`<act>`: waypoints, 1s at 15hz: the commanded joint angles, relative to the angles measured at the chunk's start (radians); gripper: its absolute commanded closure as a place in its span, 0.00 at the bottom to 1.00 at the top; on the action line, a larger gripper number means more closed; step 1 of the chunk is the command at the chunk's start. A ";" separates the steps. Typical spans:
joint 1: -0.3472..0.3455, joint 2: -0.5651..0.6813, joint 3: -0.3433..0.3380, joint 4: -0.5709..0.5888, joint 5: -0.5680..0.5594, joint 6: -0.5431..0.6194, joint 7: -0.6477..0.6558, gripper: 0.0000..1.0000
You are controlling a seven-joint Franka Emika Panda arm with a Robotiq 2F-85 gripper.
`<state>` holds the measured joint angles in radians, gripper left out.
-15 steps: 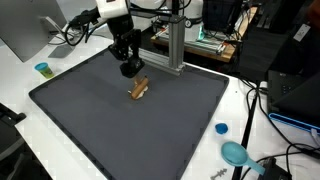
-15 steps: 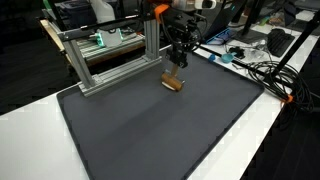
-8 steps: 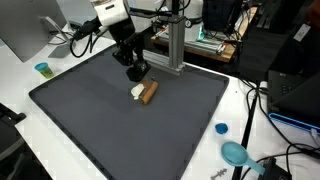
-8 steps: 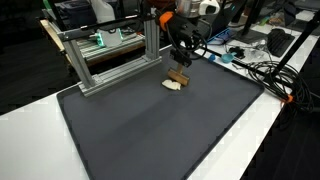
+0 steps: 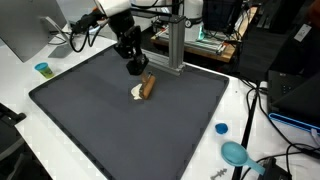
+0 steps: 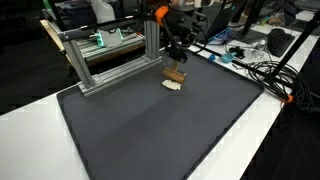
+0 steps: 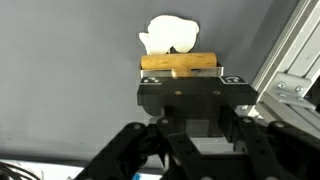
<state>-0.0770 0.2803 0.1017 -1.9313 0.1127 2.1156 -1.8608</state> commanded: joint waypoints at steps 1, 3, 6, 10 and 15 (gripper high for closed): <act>-0.015 -0.190 -0.009 -0.173 -0.007 0.053 -0.193 0.78; -0.001 -0.221 -0.028 -0.196 -0.005 0.112 -0.222 0.78; 0.014 -0.180 -0.044 -0.150 0.002 0.087 -0.170 0.53; 0.021 -0.135 -0.051 -0.111 -0.036 0.078 -0.120 0.78; 0.031 -0.073 -0.051 -0.041 -0.100 0.062 -0.060 0.78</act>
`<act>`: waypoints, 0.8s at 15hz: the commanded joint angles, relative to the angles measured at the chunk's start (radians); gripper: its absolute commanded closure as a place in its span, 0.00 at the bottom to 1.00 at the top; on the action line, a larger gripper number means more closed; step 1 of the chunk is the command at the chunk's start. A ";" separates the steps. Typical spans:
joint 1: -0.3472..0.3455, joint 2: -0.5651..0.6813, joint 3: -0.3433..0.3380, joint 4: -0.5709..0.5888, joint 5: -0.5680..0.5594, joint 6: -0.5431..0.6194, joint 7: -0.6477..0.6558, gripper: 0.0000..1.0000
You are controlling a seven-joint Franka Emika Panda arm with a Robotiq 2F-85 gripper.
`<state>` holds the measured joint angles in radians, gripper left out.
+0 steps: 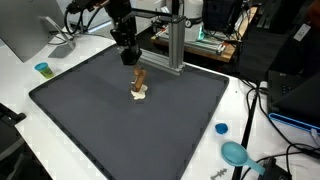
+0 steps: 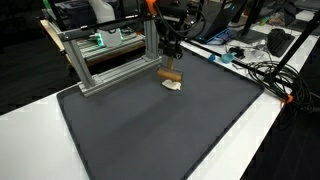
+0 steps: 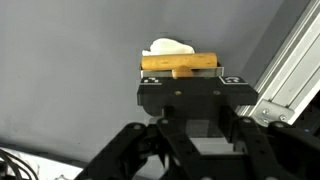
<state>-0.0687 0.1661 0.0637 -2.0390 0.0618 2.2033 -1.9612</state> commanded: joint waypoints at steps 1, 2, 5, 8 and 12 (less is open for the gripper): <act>0.026 0.060 -0.010 0.081 -0.063 -0.032 0.049 0.78; 0.029 0.076 -0.006 0.091 -0.071 -0.040 0.045 0.78; 0.036 0.143 0.000 0.125 -0.078 -0.046 0.049 0.78; 0.021 0.206 0.011 0.162 -0.038 -0.029 0.006 0.78; -0.008 0.234 0.029 0.191 0.035 -0.090 -0.095 0.78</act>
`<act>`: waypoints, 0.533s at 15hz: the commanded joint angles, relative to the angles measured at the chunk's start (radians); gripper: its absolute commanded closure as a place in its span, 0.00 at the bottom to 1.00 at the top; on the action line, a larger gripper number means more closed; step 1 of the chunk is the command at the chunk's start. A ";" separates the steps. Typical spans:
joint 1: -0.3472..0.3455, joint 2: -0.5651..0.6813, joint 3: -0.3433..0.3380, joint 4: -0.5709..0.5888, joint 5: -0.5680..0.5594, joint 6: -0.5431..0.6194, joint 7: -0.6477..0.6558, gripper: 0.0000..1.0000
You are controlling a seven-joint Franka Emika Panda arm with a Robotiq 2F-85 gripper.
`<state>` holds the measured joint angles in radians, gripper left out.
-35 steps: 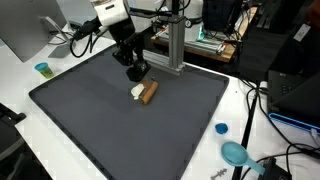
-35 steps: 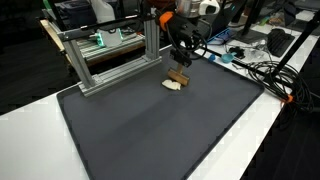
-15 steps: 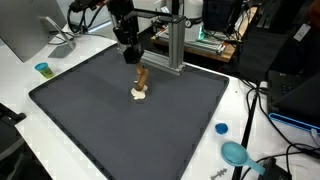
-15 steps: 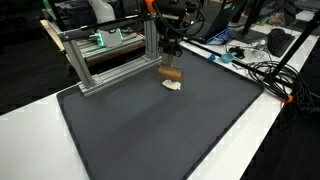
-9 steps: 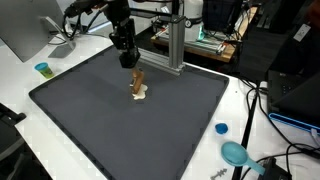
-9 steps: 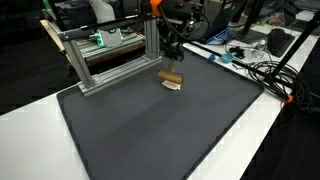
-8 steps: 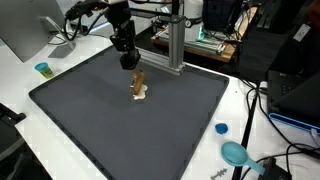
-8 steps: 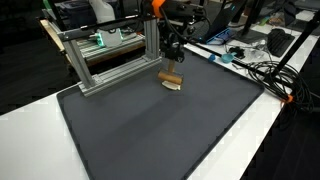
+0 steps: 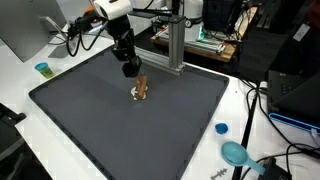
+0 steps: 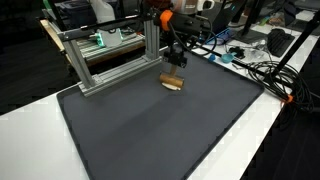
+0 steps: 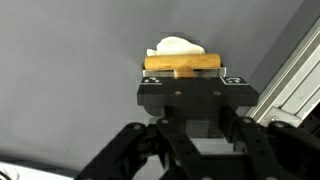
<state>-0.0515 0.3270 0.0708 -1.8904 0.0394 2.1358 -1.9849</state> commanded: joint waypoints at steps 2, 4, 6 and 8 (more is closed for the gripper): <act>-0.036 0.087 0.026 0.064 0.087 -0.077 -0.113 0.78; -0.048 0.095 0.033 0.081 0.126 -0.139 -0.165 0.78; -0.048 0.093 0.030 0.080 0.143 -0.155 -0.185 0.78; -0.054 0.035 0.026 0.041 0.156 -0.143 -0.206 0.78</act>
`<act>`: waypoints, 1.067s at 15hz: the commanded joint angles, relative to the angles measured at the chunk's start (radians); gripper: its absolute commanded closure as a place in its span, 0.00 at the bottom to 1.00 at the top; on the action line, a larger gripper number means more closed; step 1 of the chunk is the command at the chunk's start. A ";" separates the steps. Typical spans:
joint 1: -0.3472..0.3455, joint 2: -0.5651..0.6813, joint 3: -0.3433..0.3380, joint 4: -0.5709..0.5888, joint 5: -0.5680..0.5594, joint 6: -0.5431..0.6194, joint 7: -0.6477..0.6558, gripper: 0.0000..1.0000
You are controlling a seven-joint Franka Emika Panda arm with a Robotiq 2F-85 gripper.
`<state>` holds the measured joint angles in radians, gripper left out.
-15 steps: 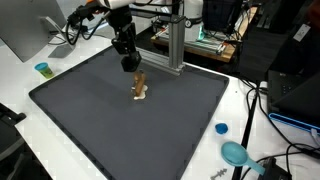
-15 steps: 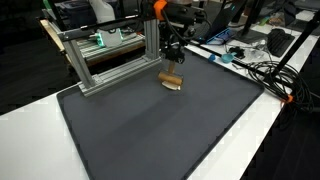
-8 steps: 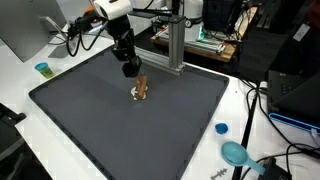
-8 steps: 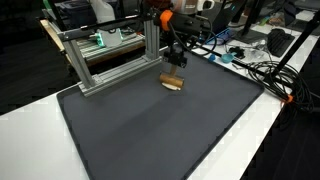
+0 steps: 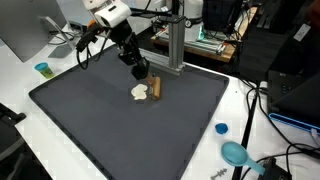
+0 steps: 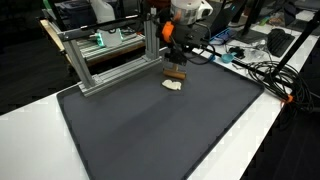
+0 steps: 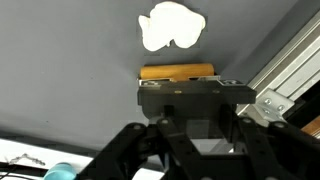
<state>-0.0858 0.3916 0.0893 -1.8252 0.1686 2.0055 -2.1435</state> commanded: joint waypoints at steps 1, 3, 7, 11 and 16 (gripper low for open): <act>-0.023 -0.093 0.003 -0.074 0.023 0.010 -0.061 0.78; -0.022 -0.190 -0.009 -0.151 0.000 0.052 -0.079 0.78; -0.004 -0.271 -0.034 -0.175 -0.005 0.090 -0.071 0.78; 0.029 -0.247 -0.044 -0.162 -0.086 0.165 0.028 0.78; 0.057 -0.191 -0.042 -0.159 -0.235 0.185 0.156 0.78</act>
<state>-0.0548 0.1842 0.0599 -1.9809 0.0033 2.1876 -2.0452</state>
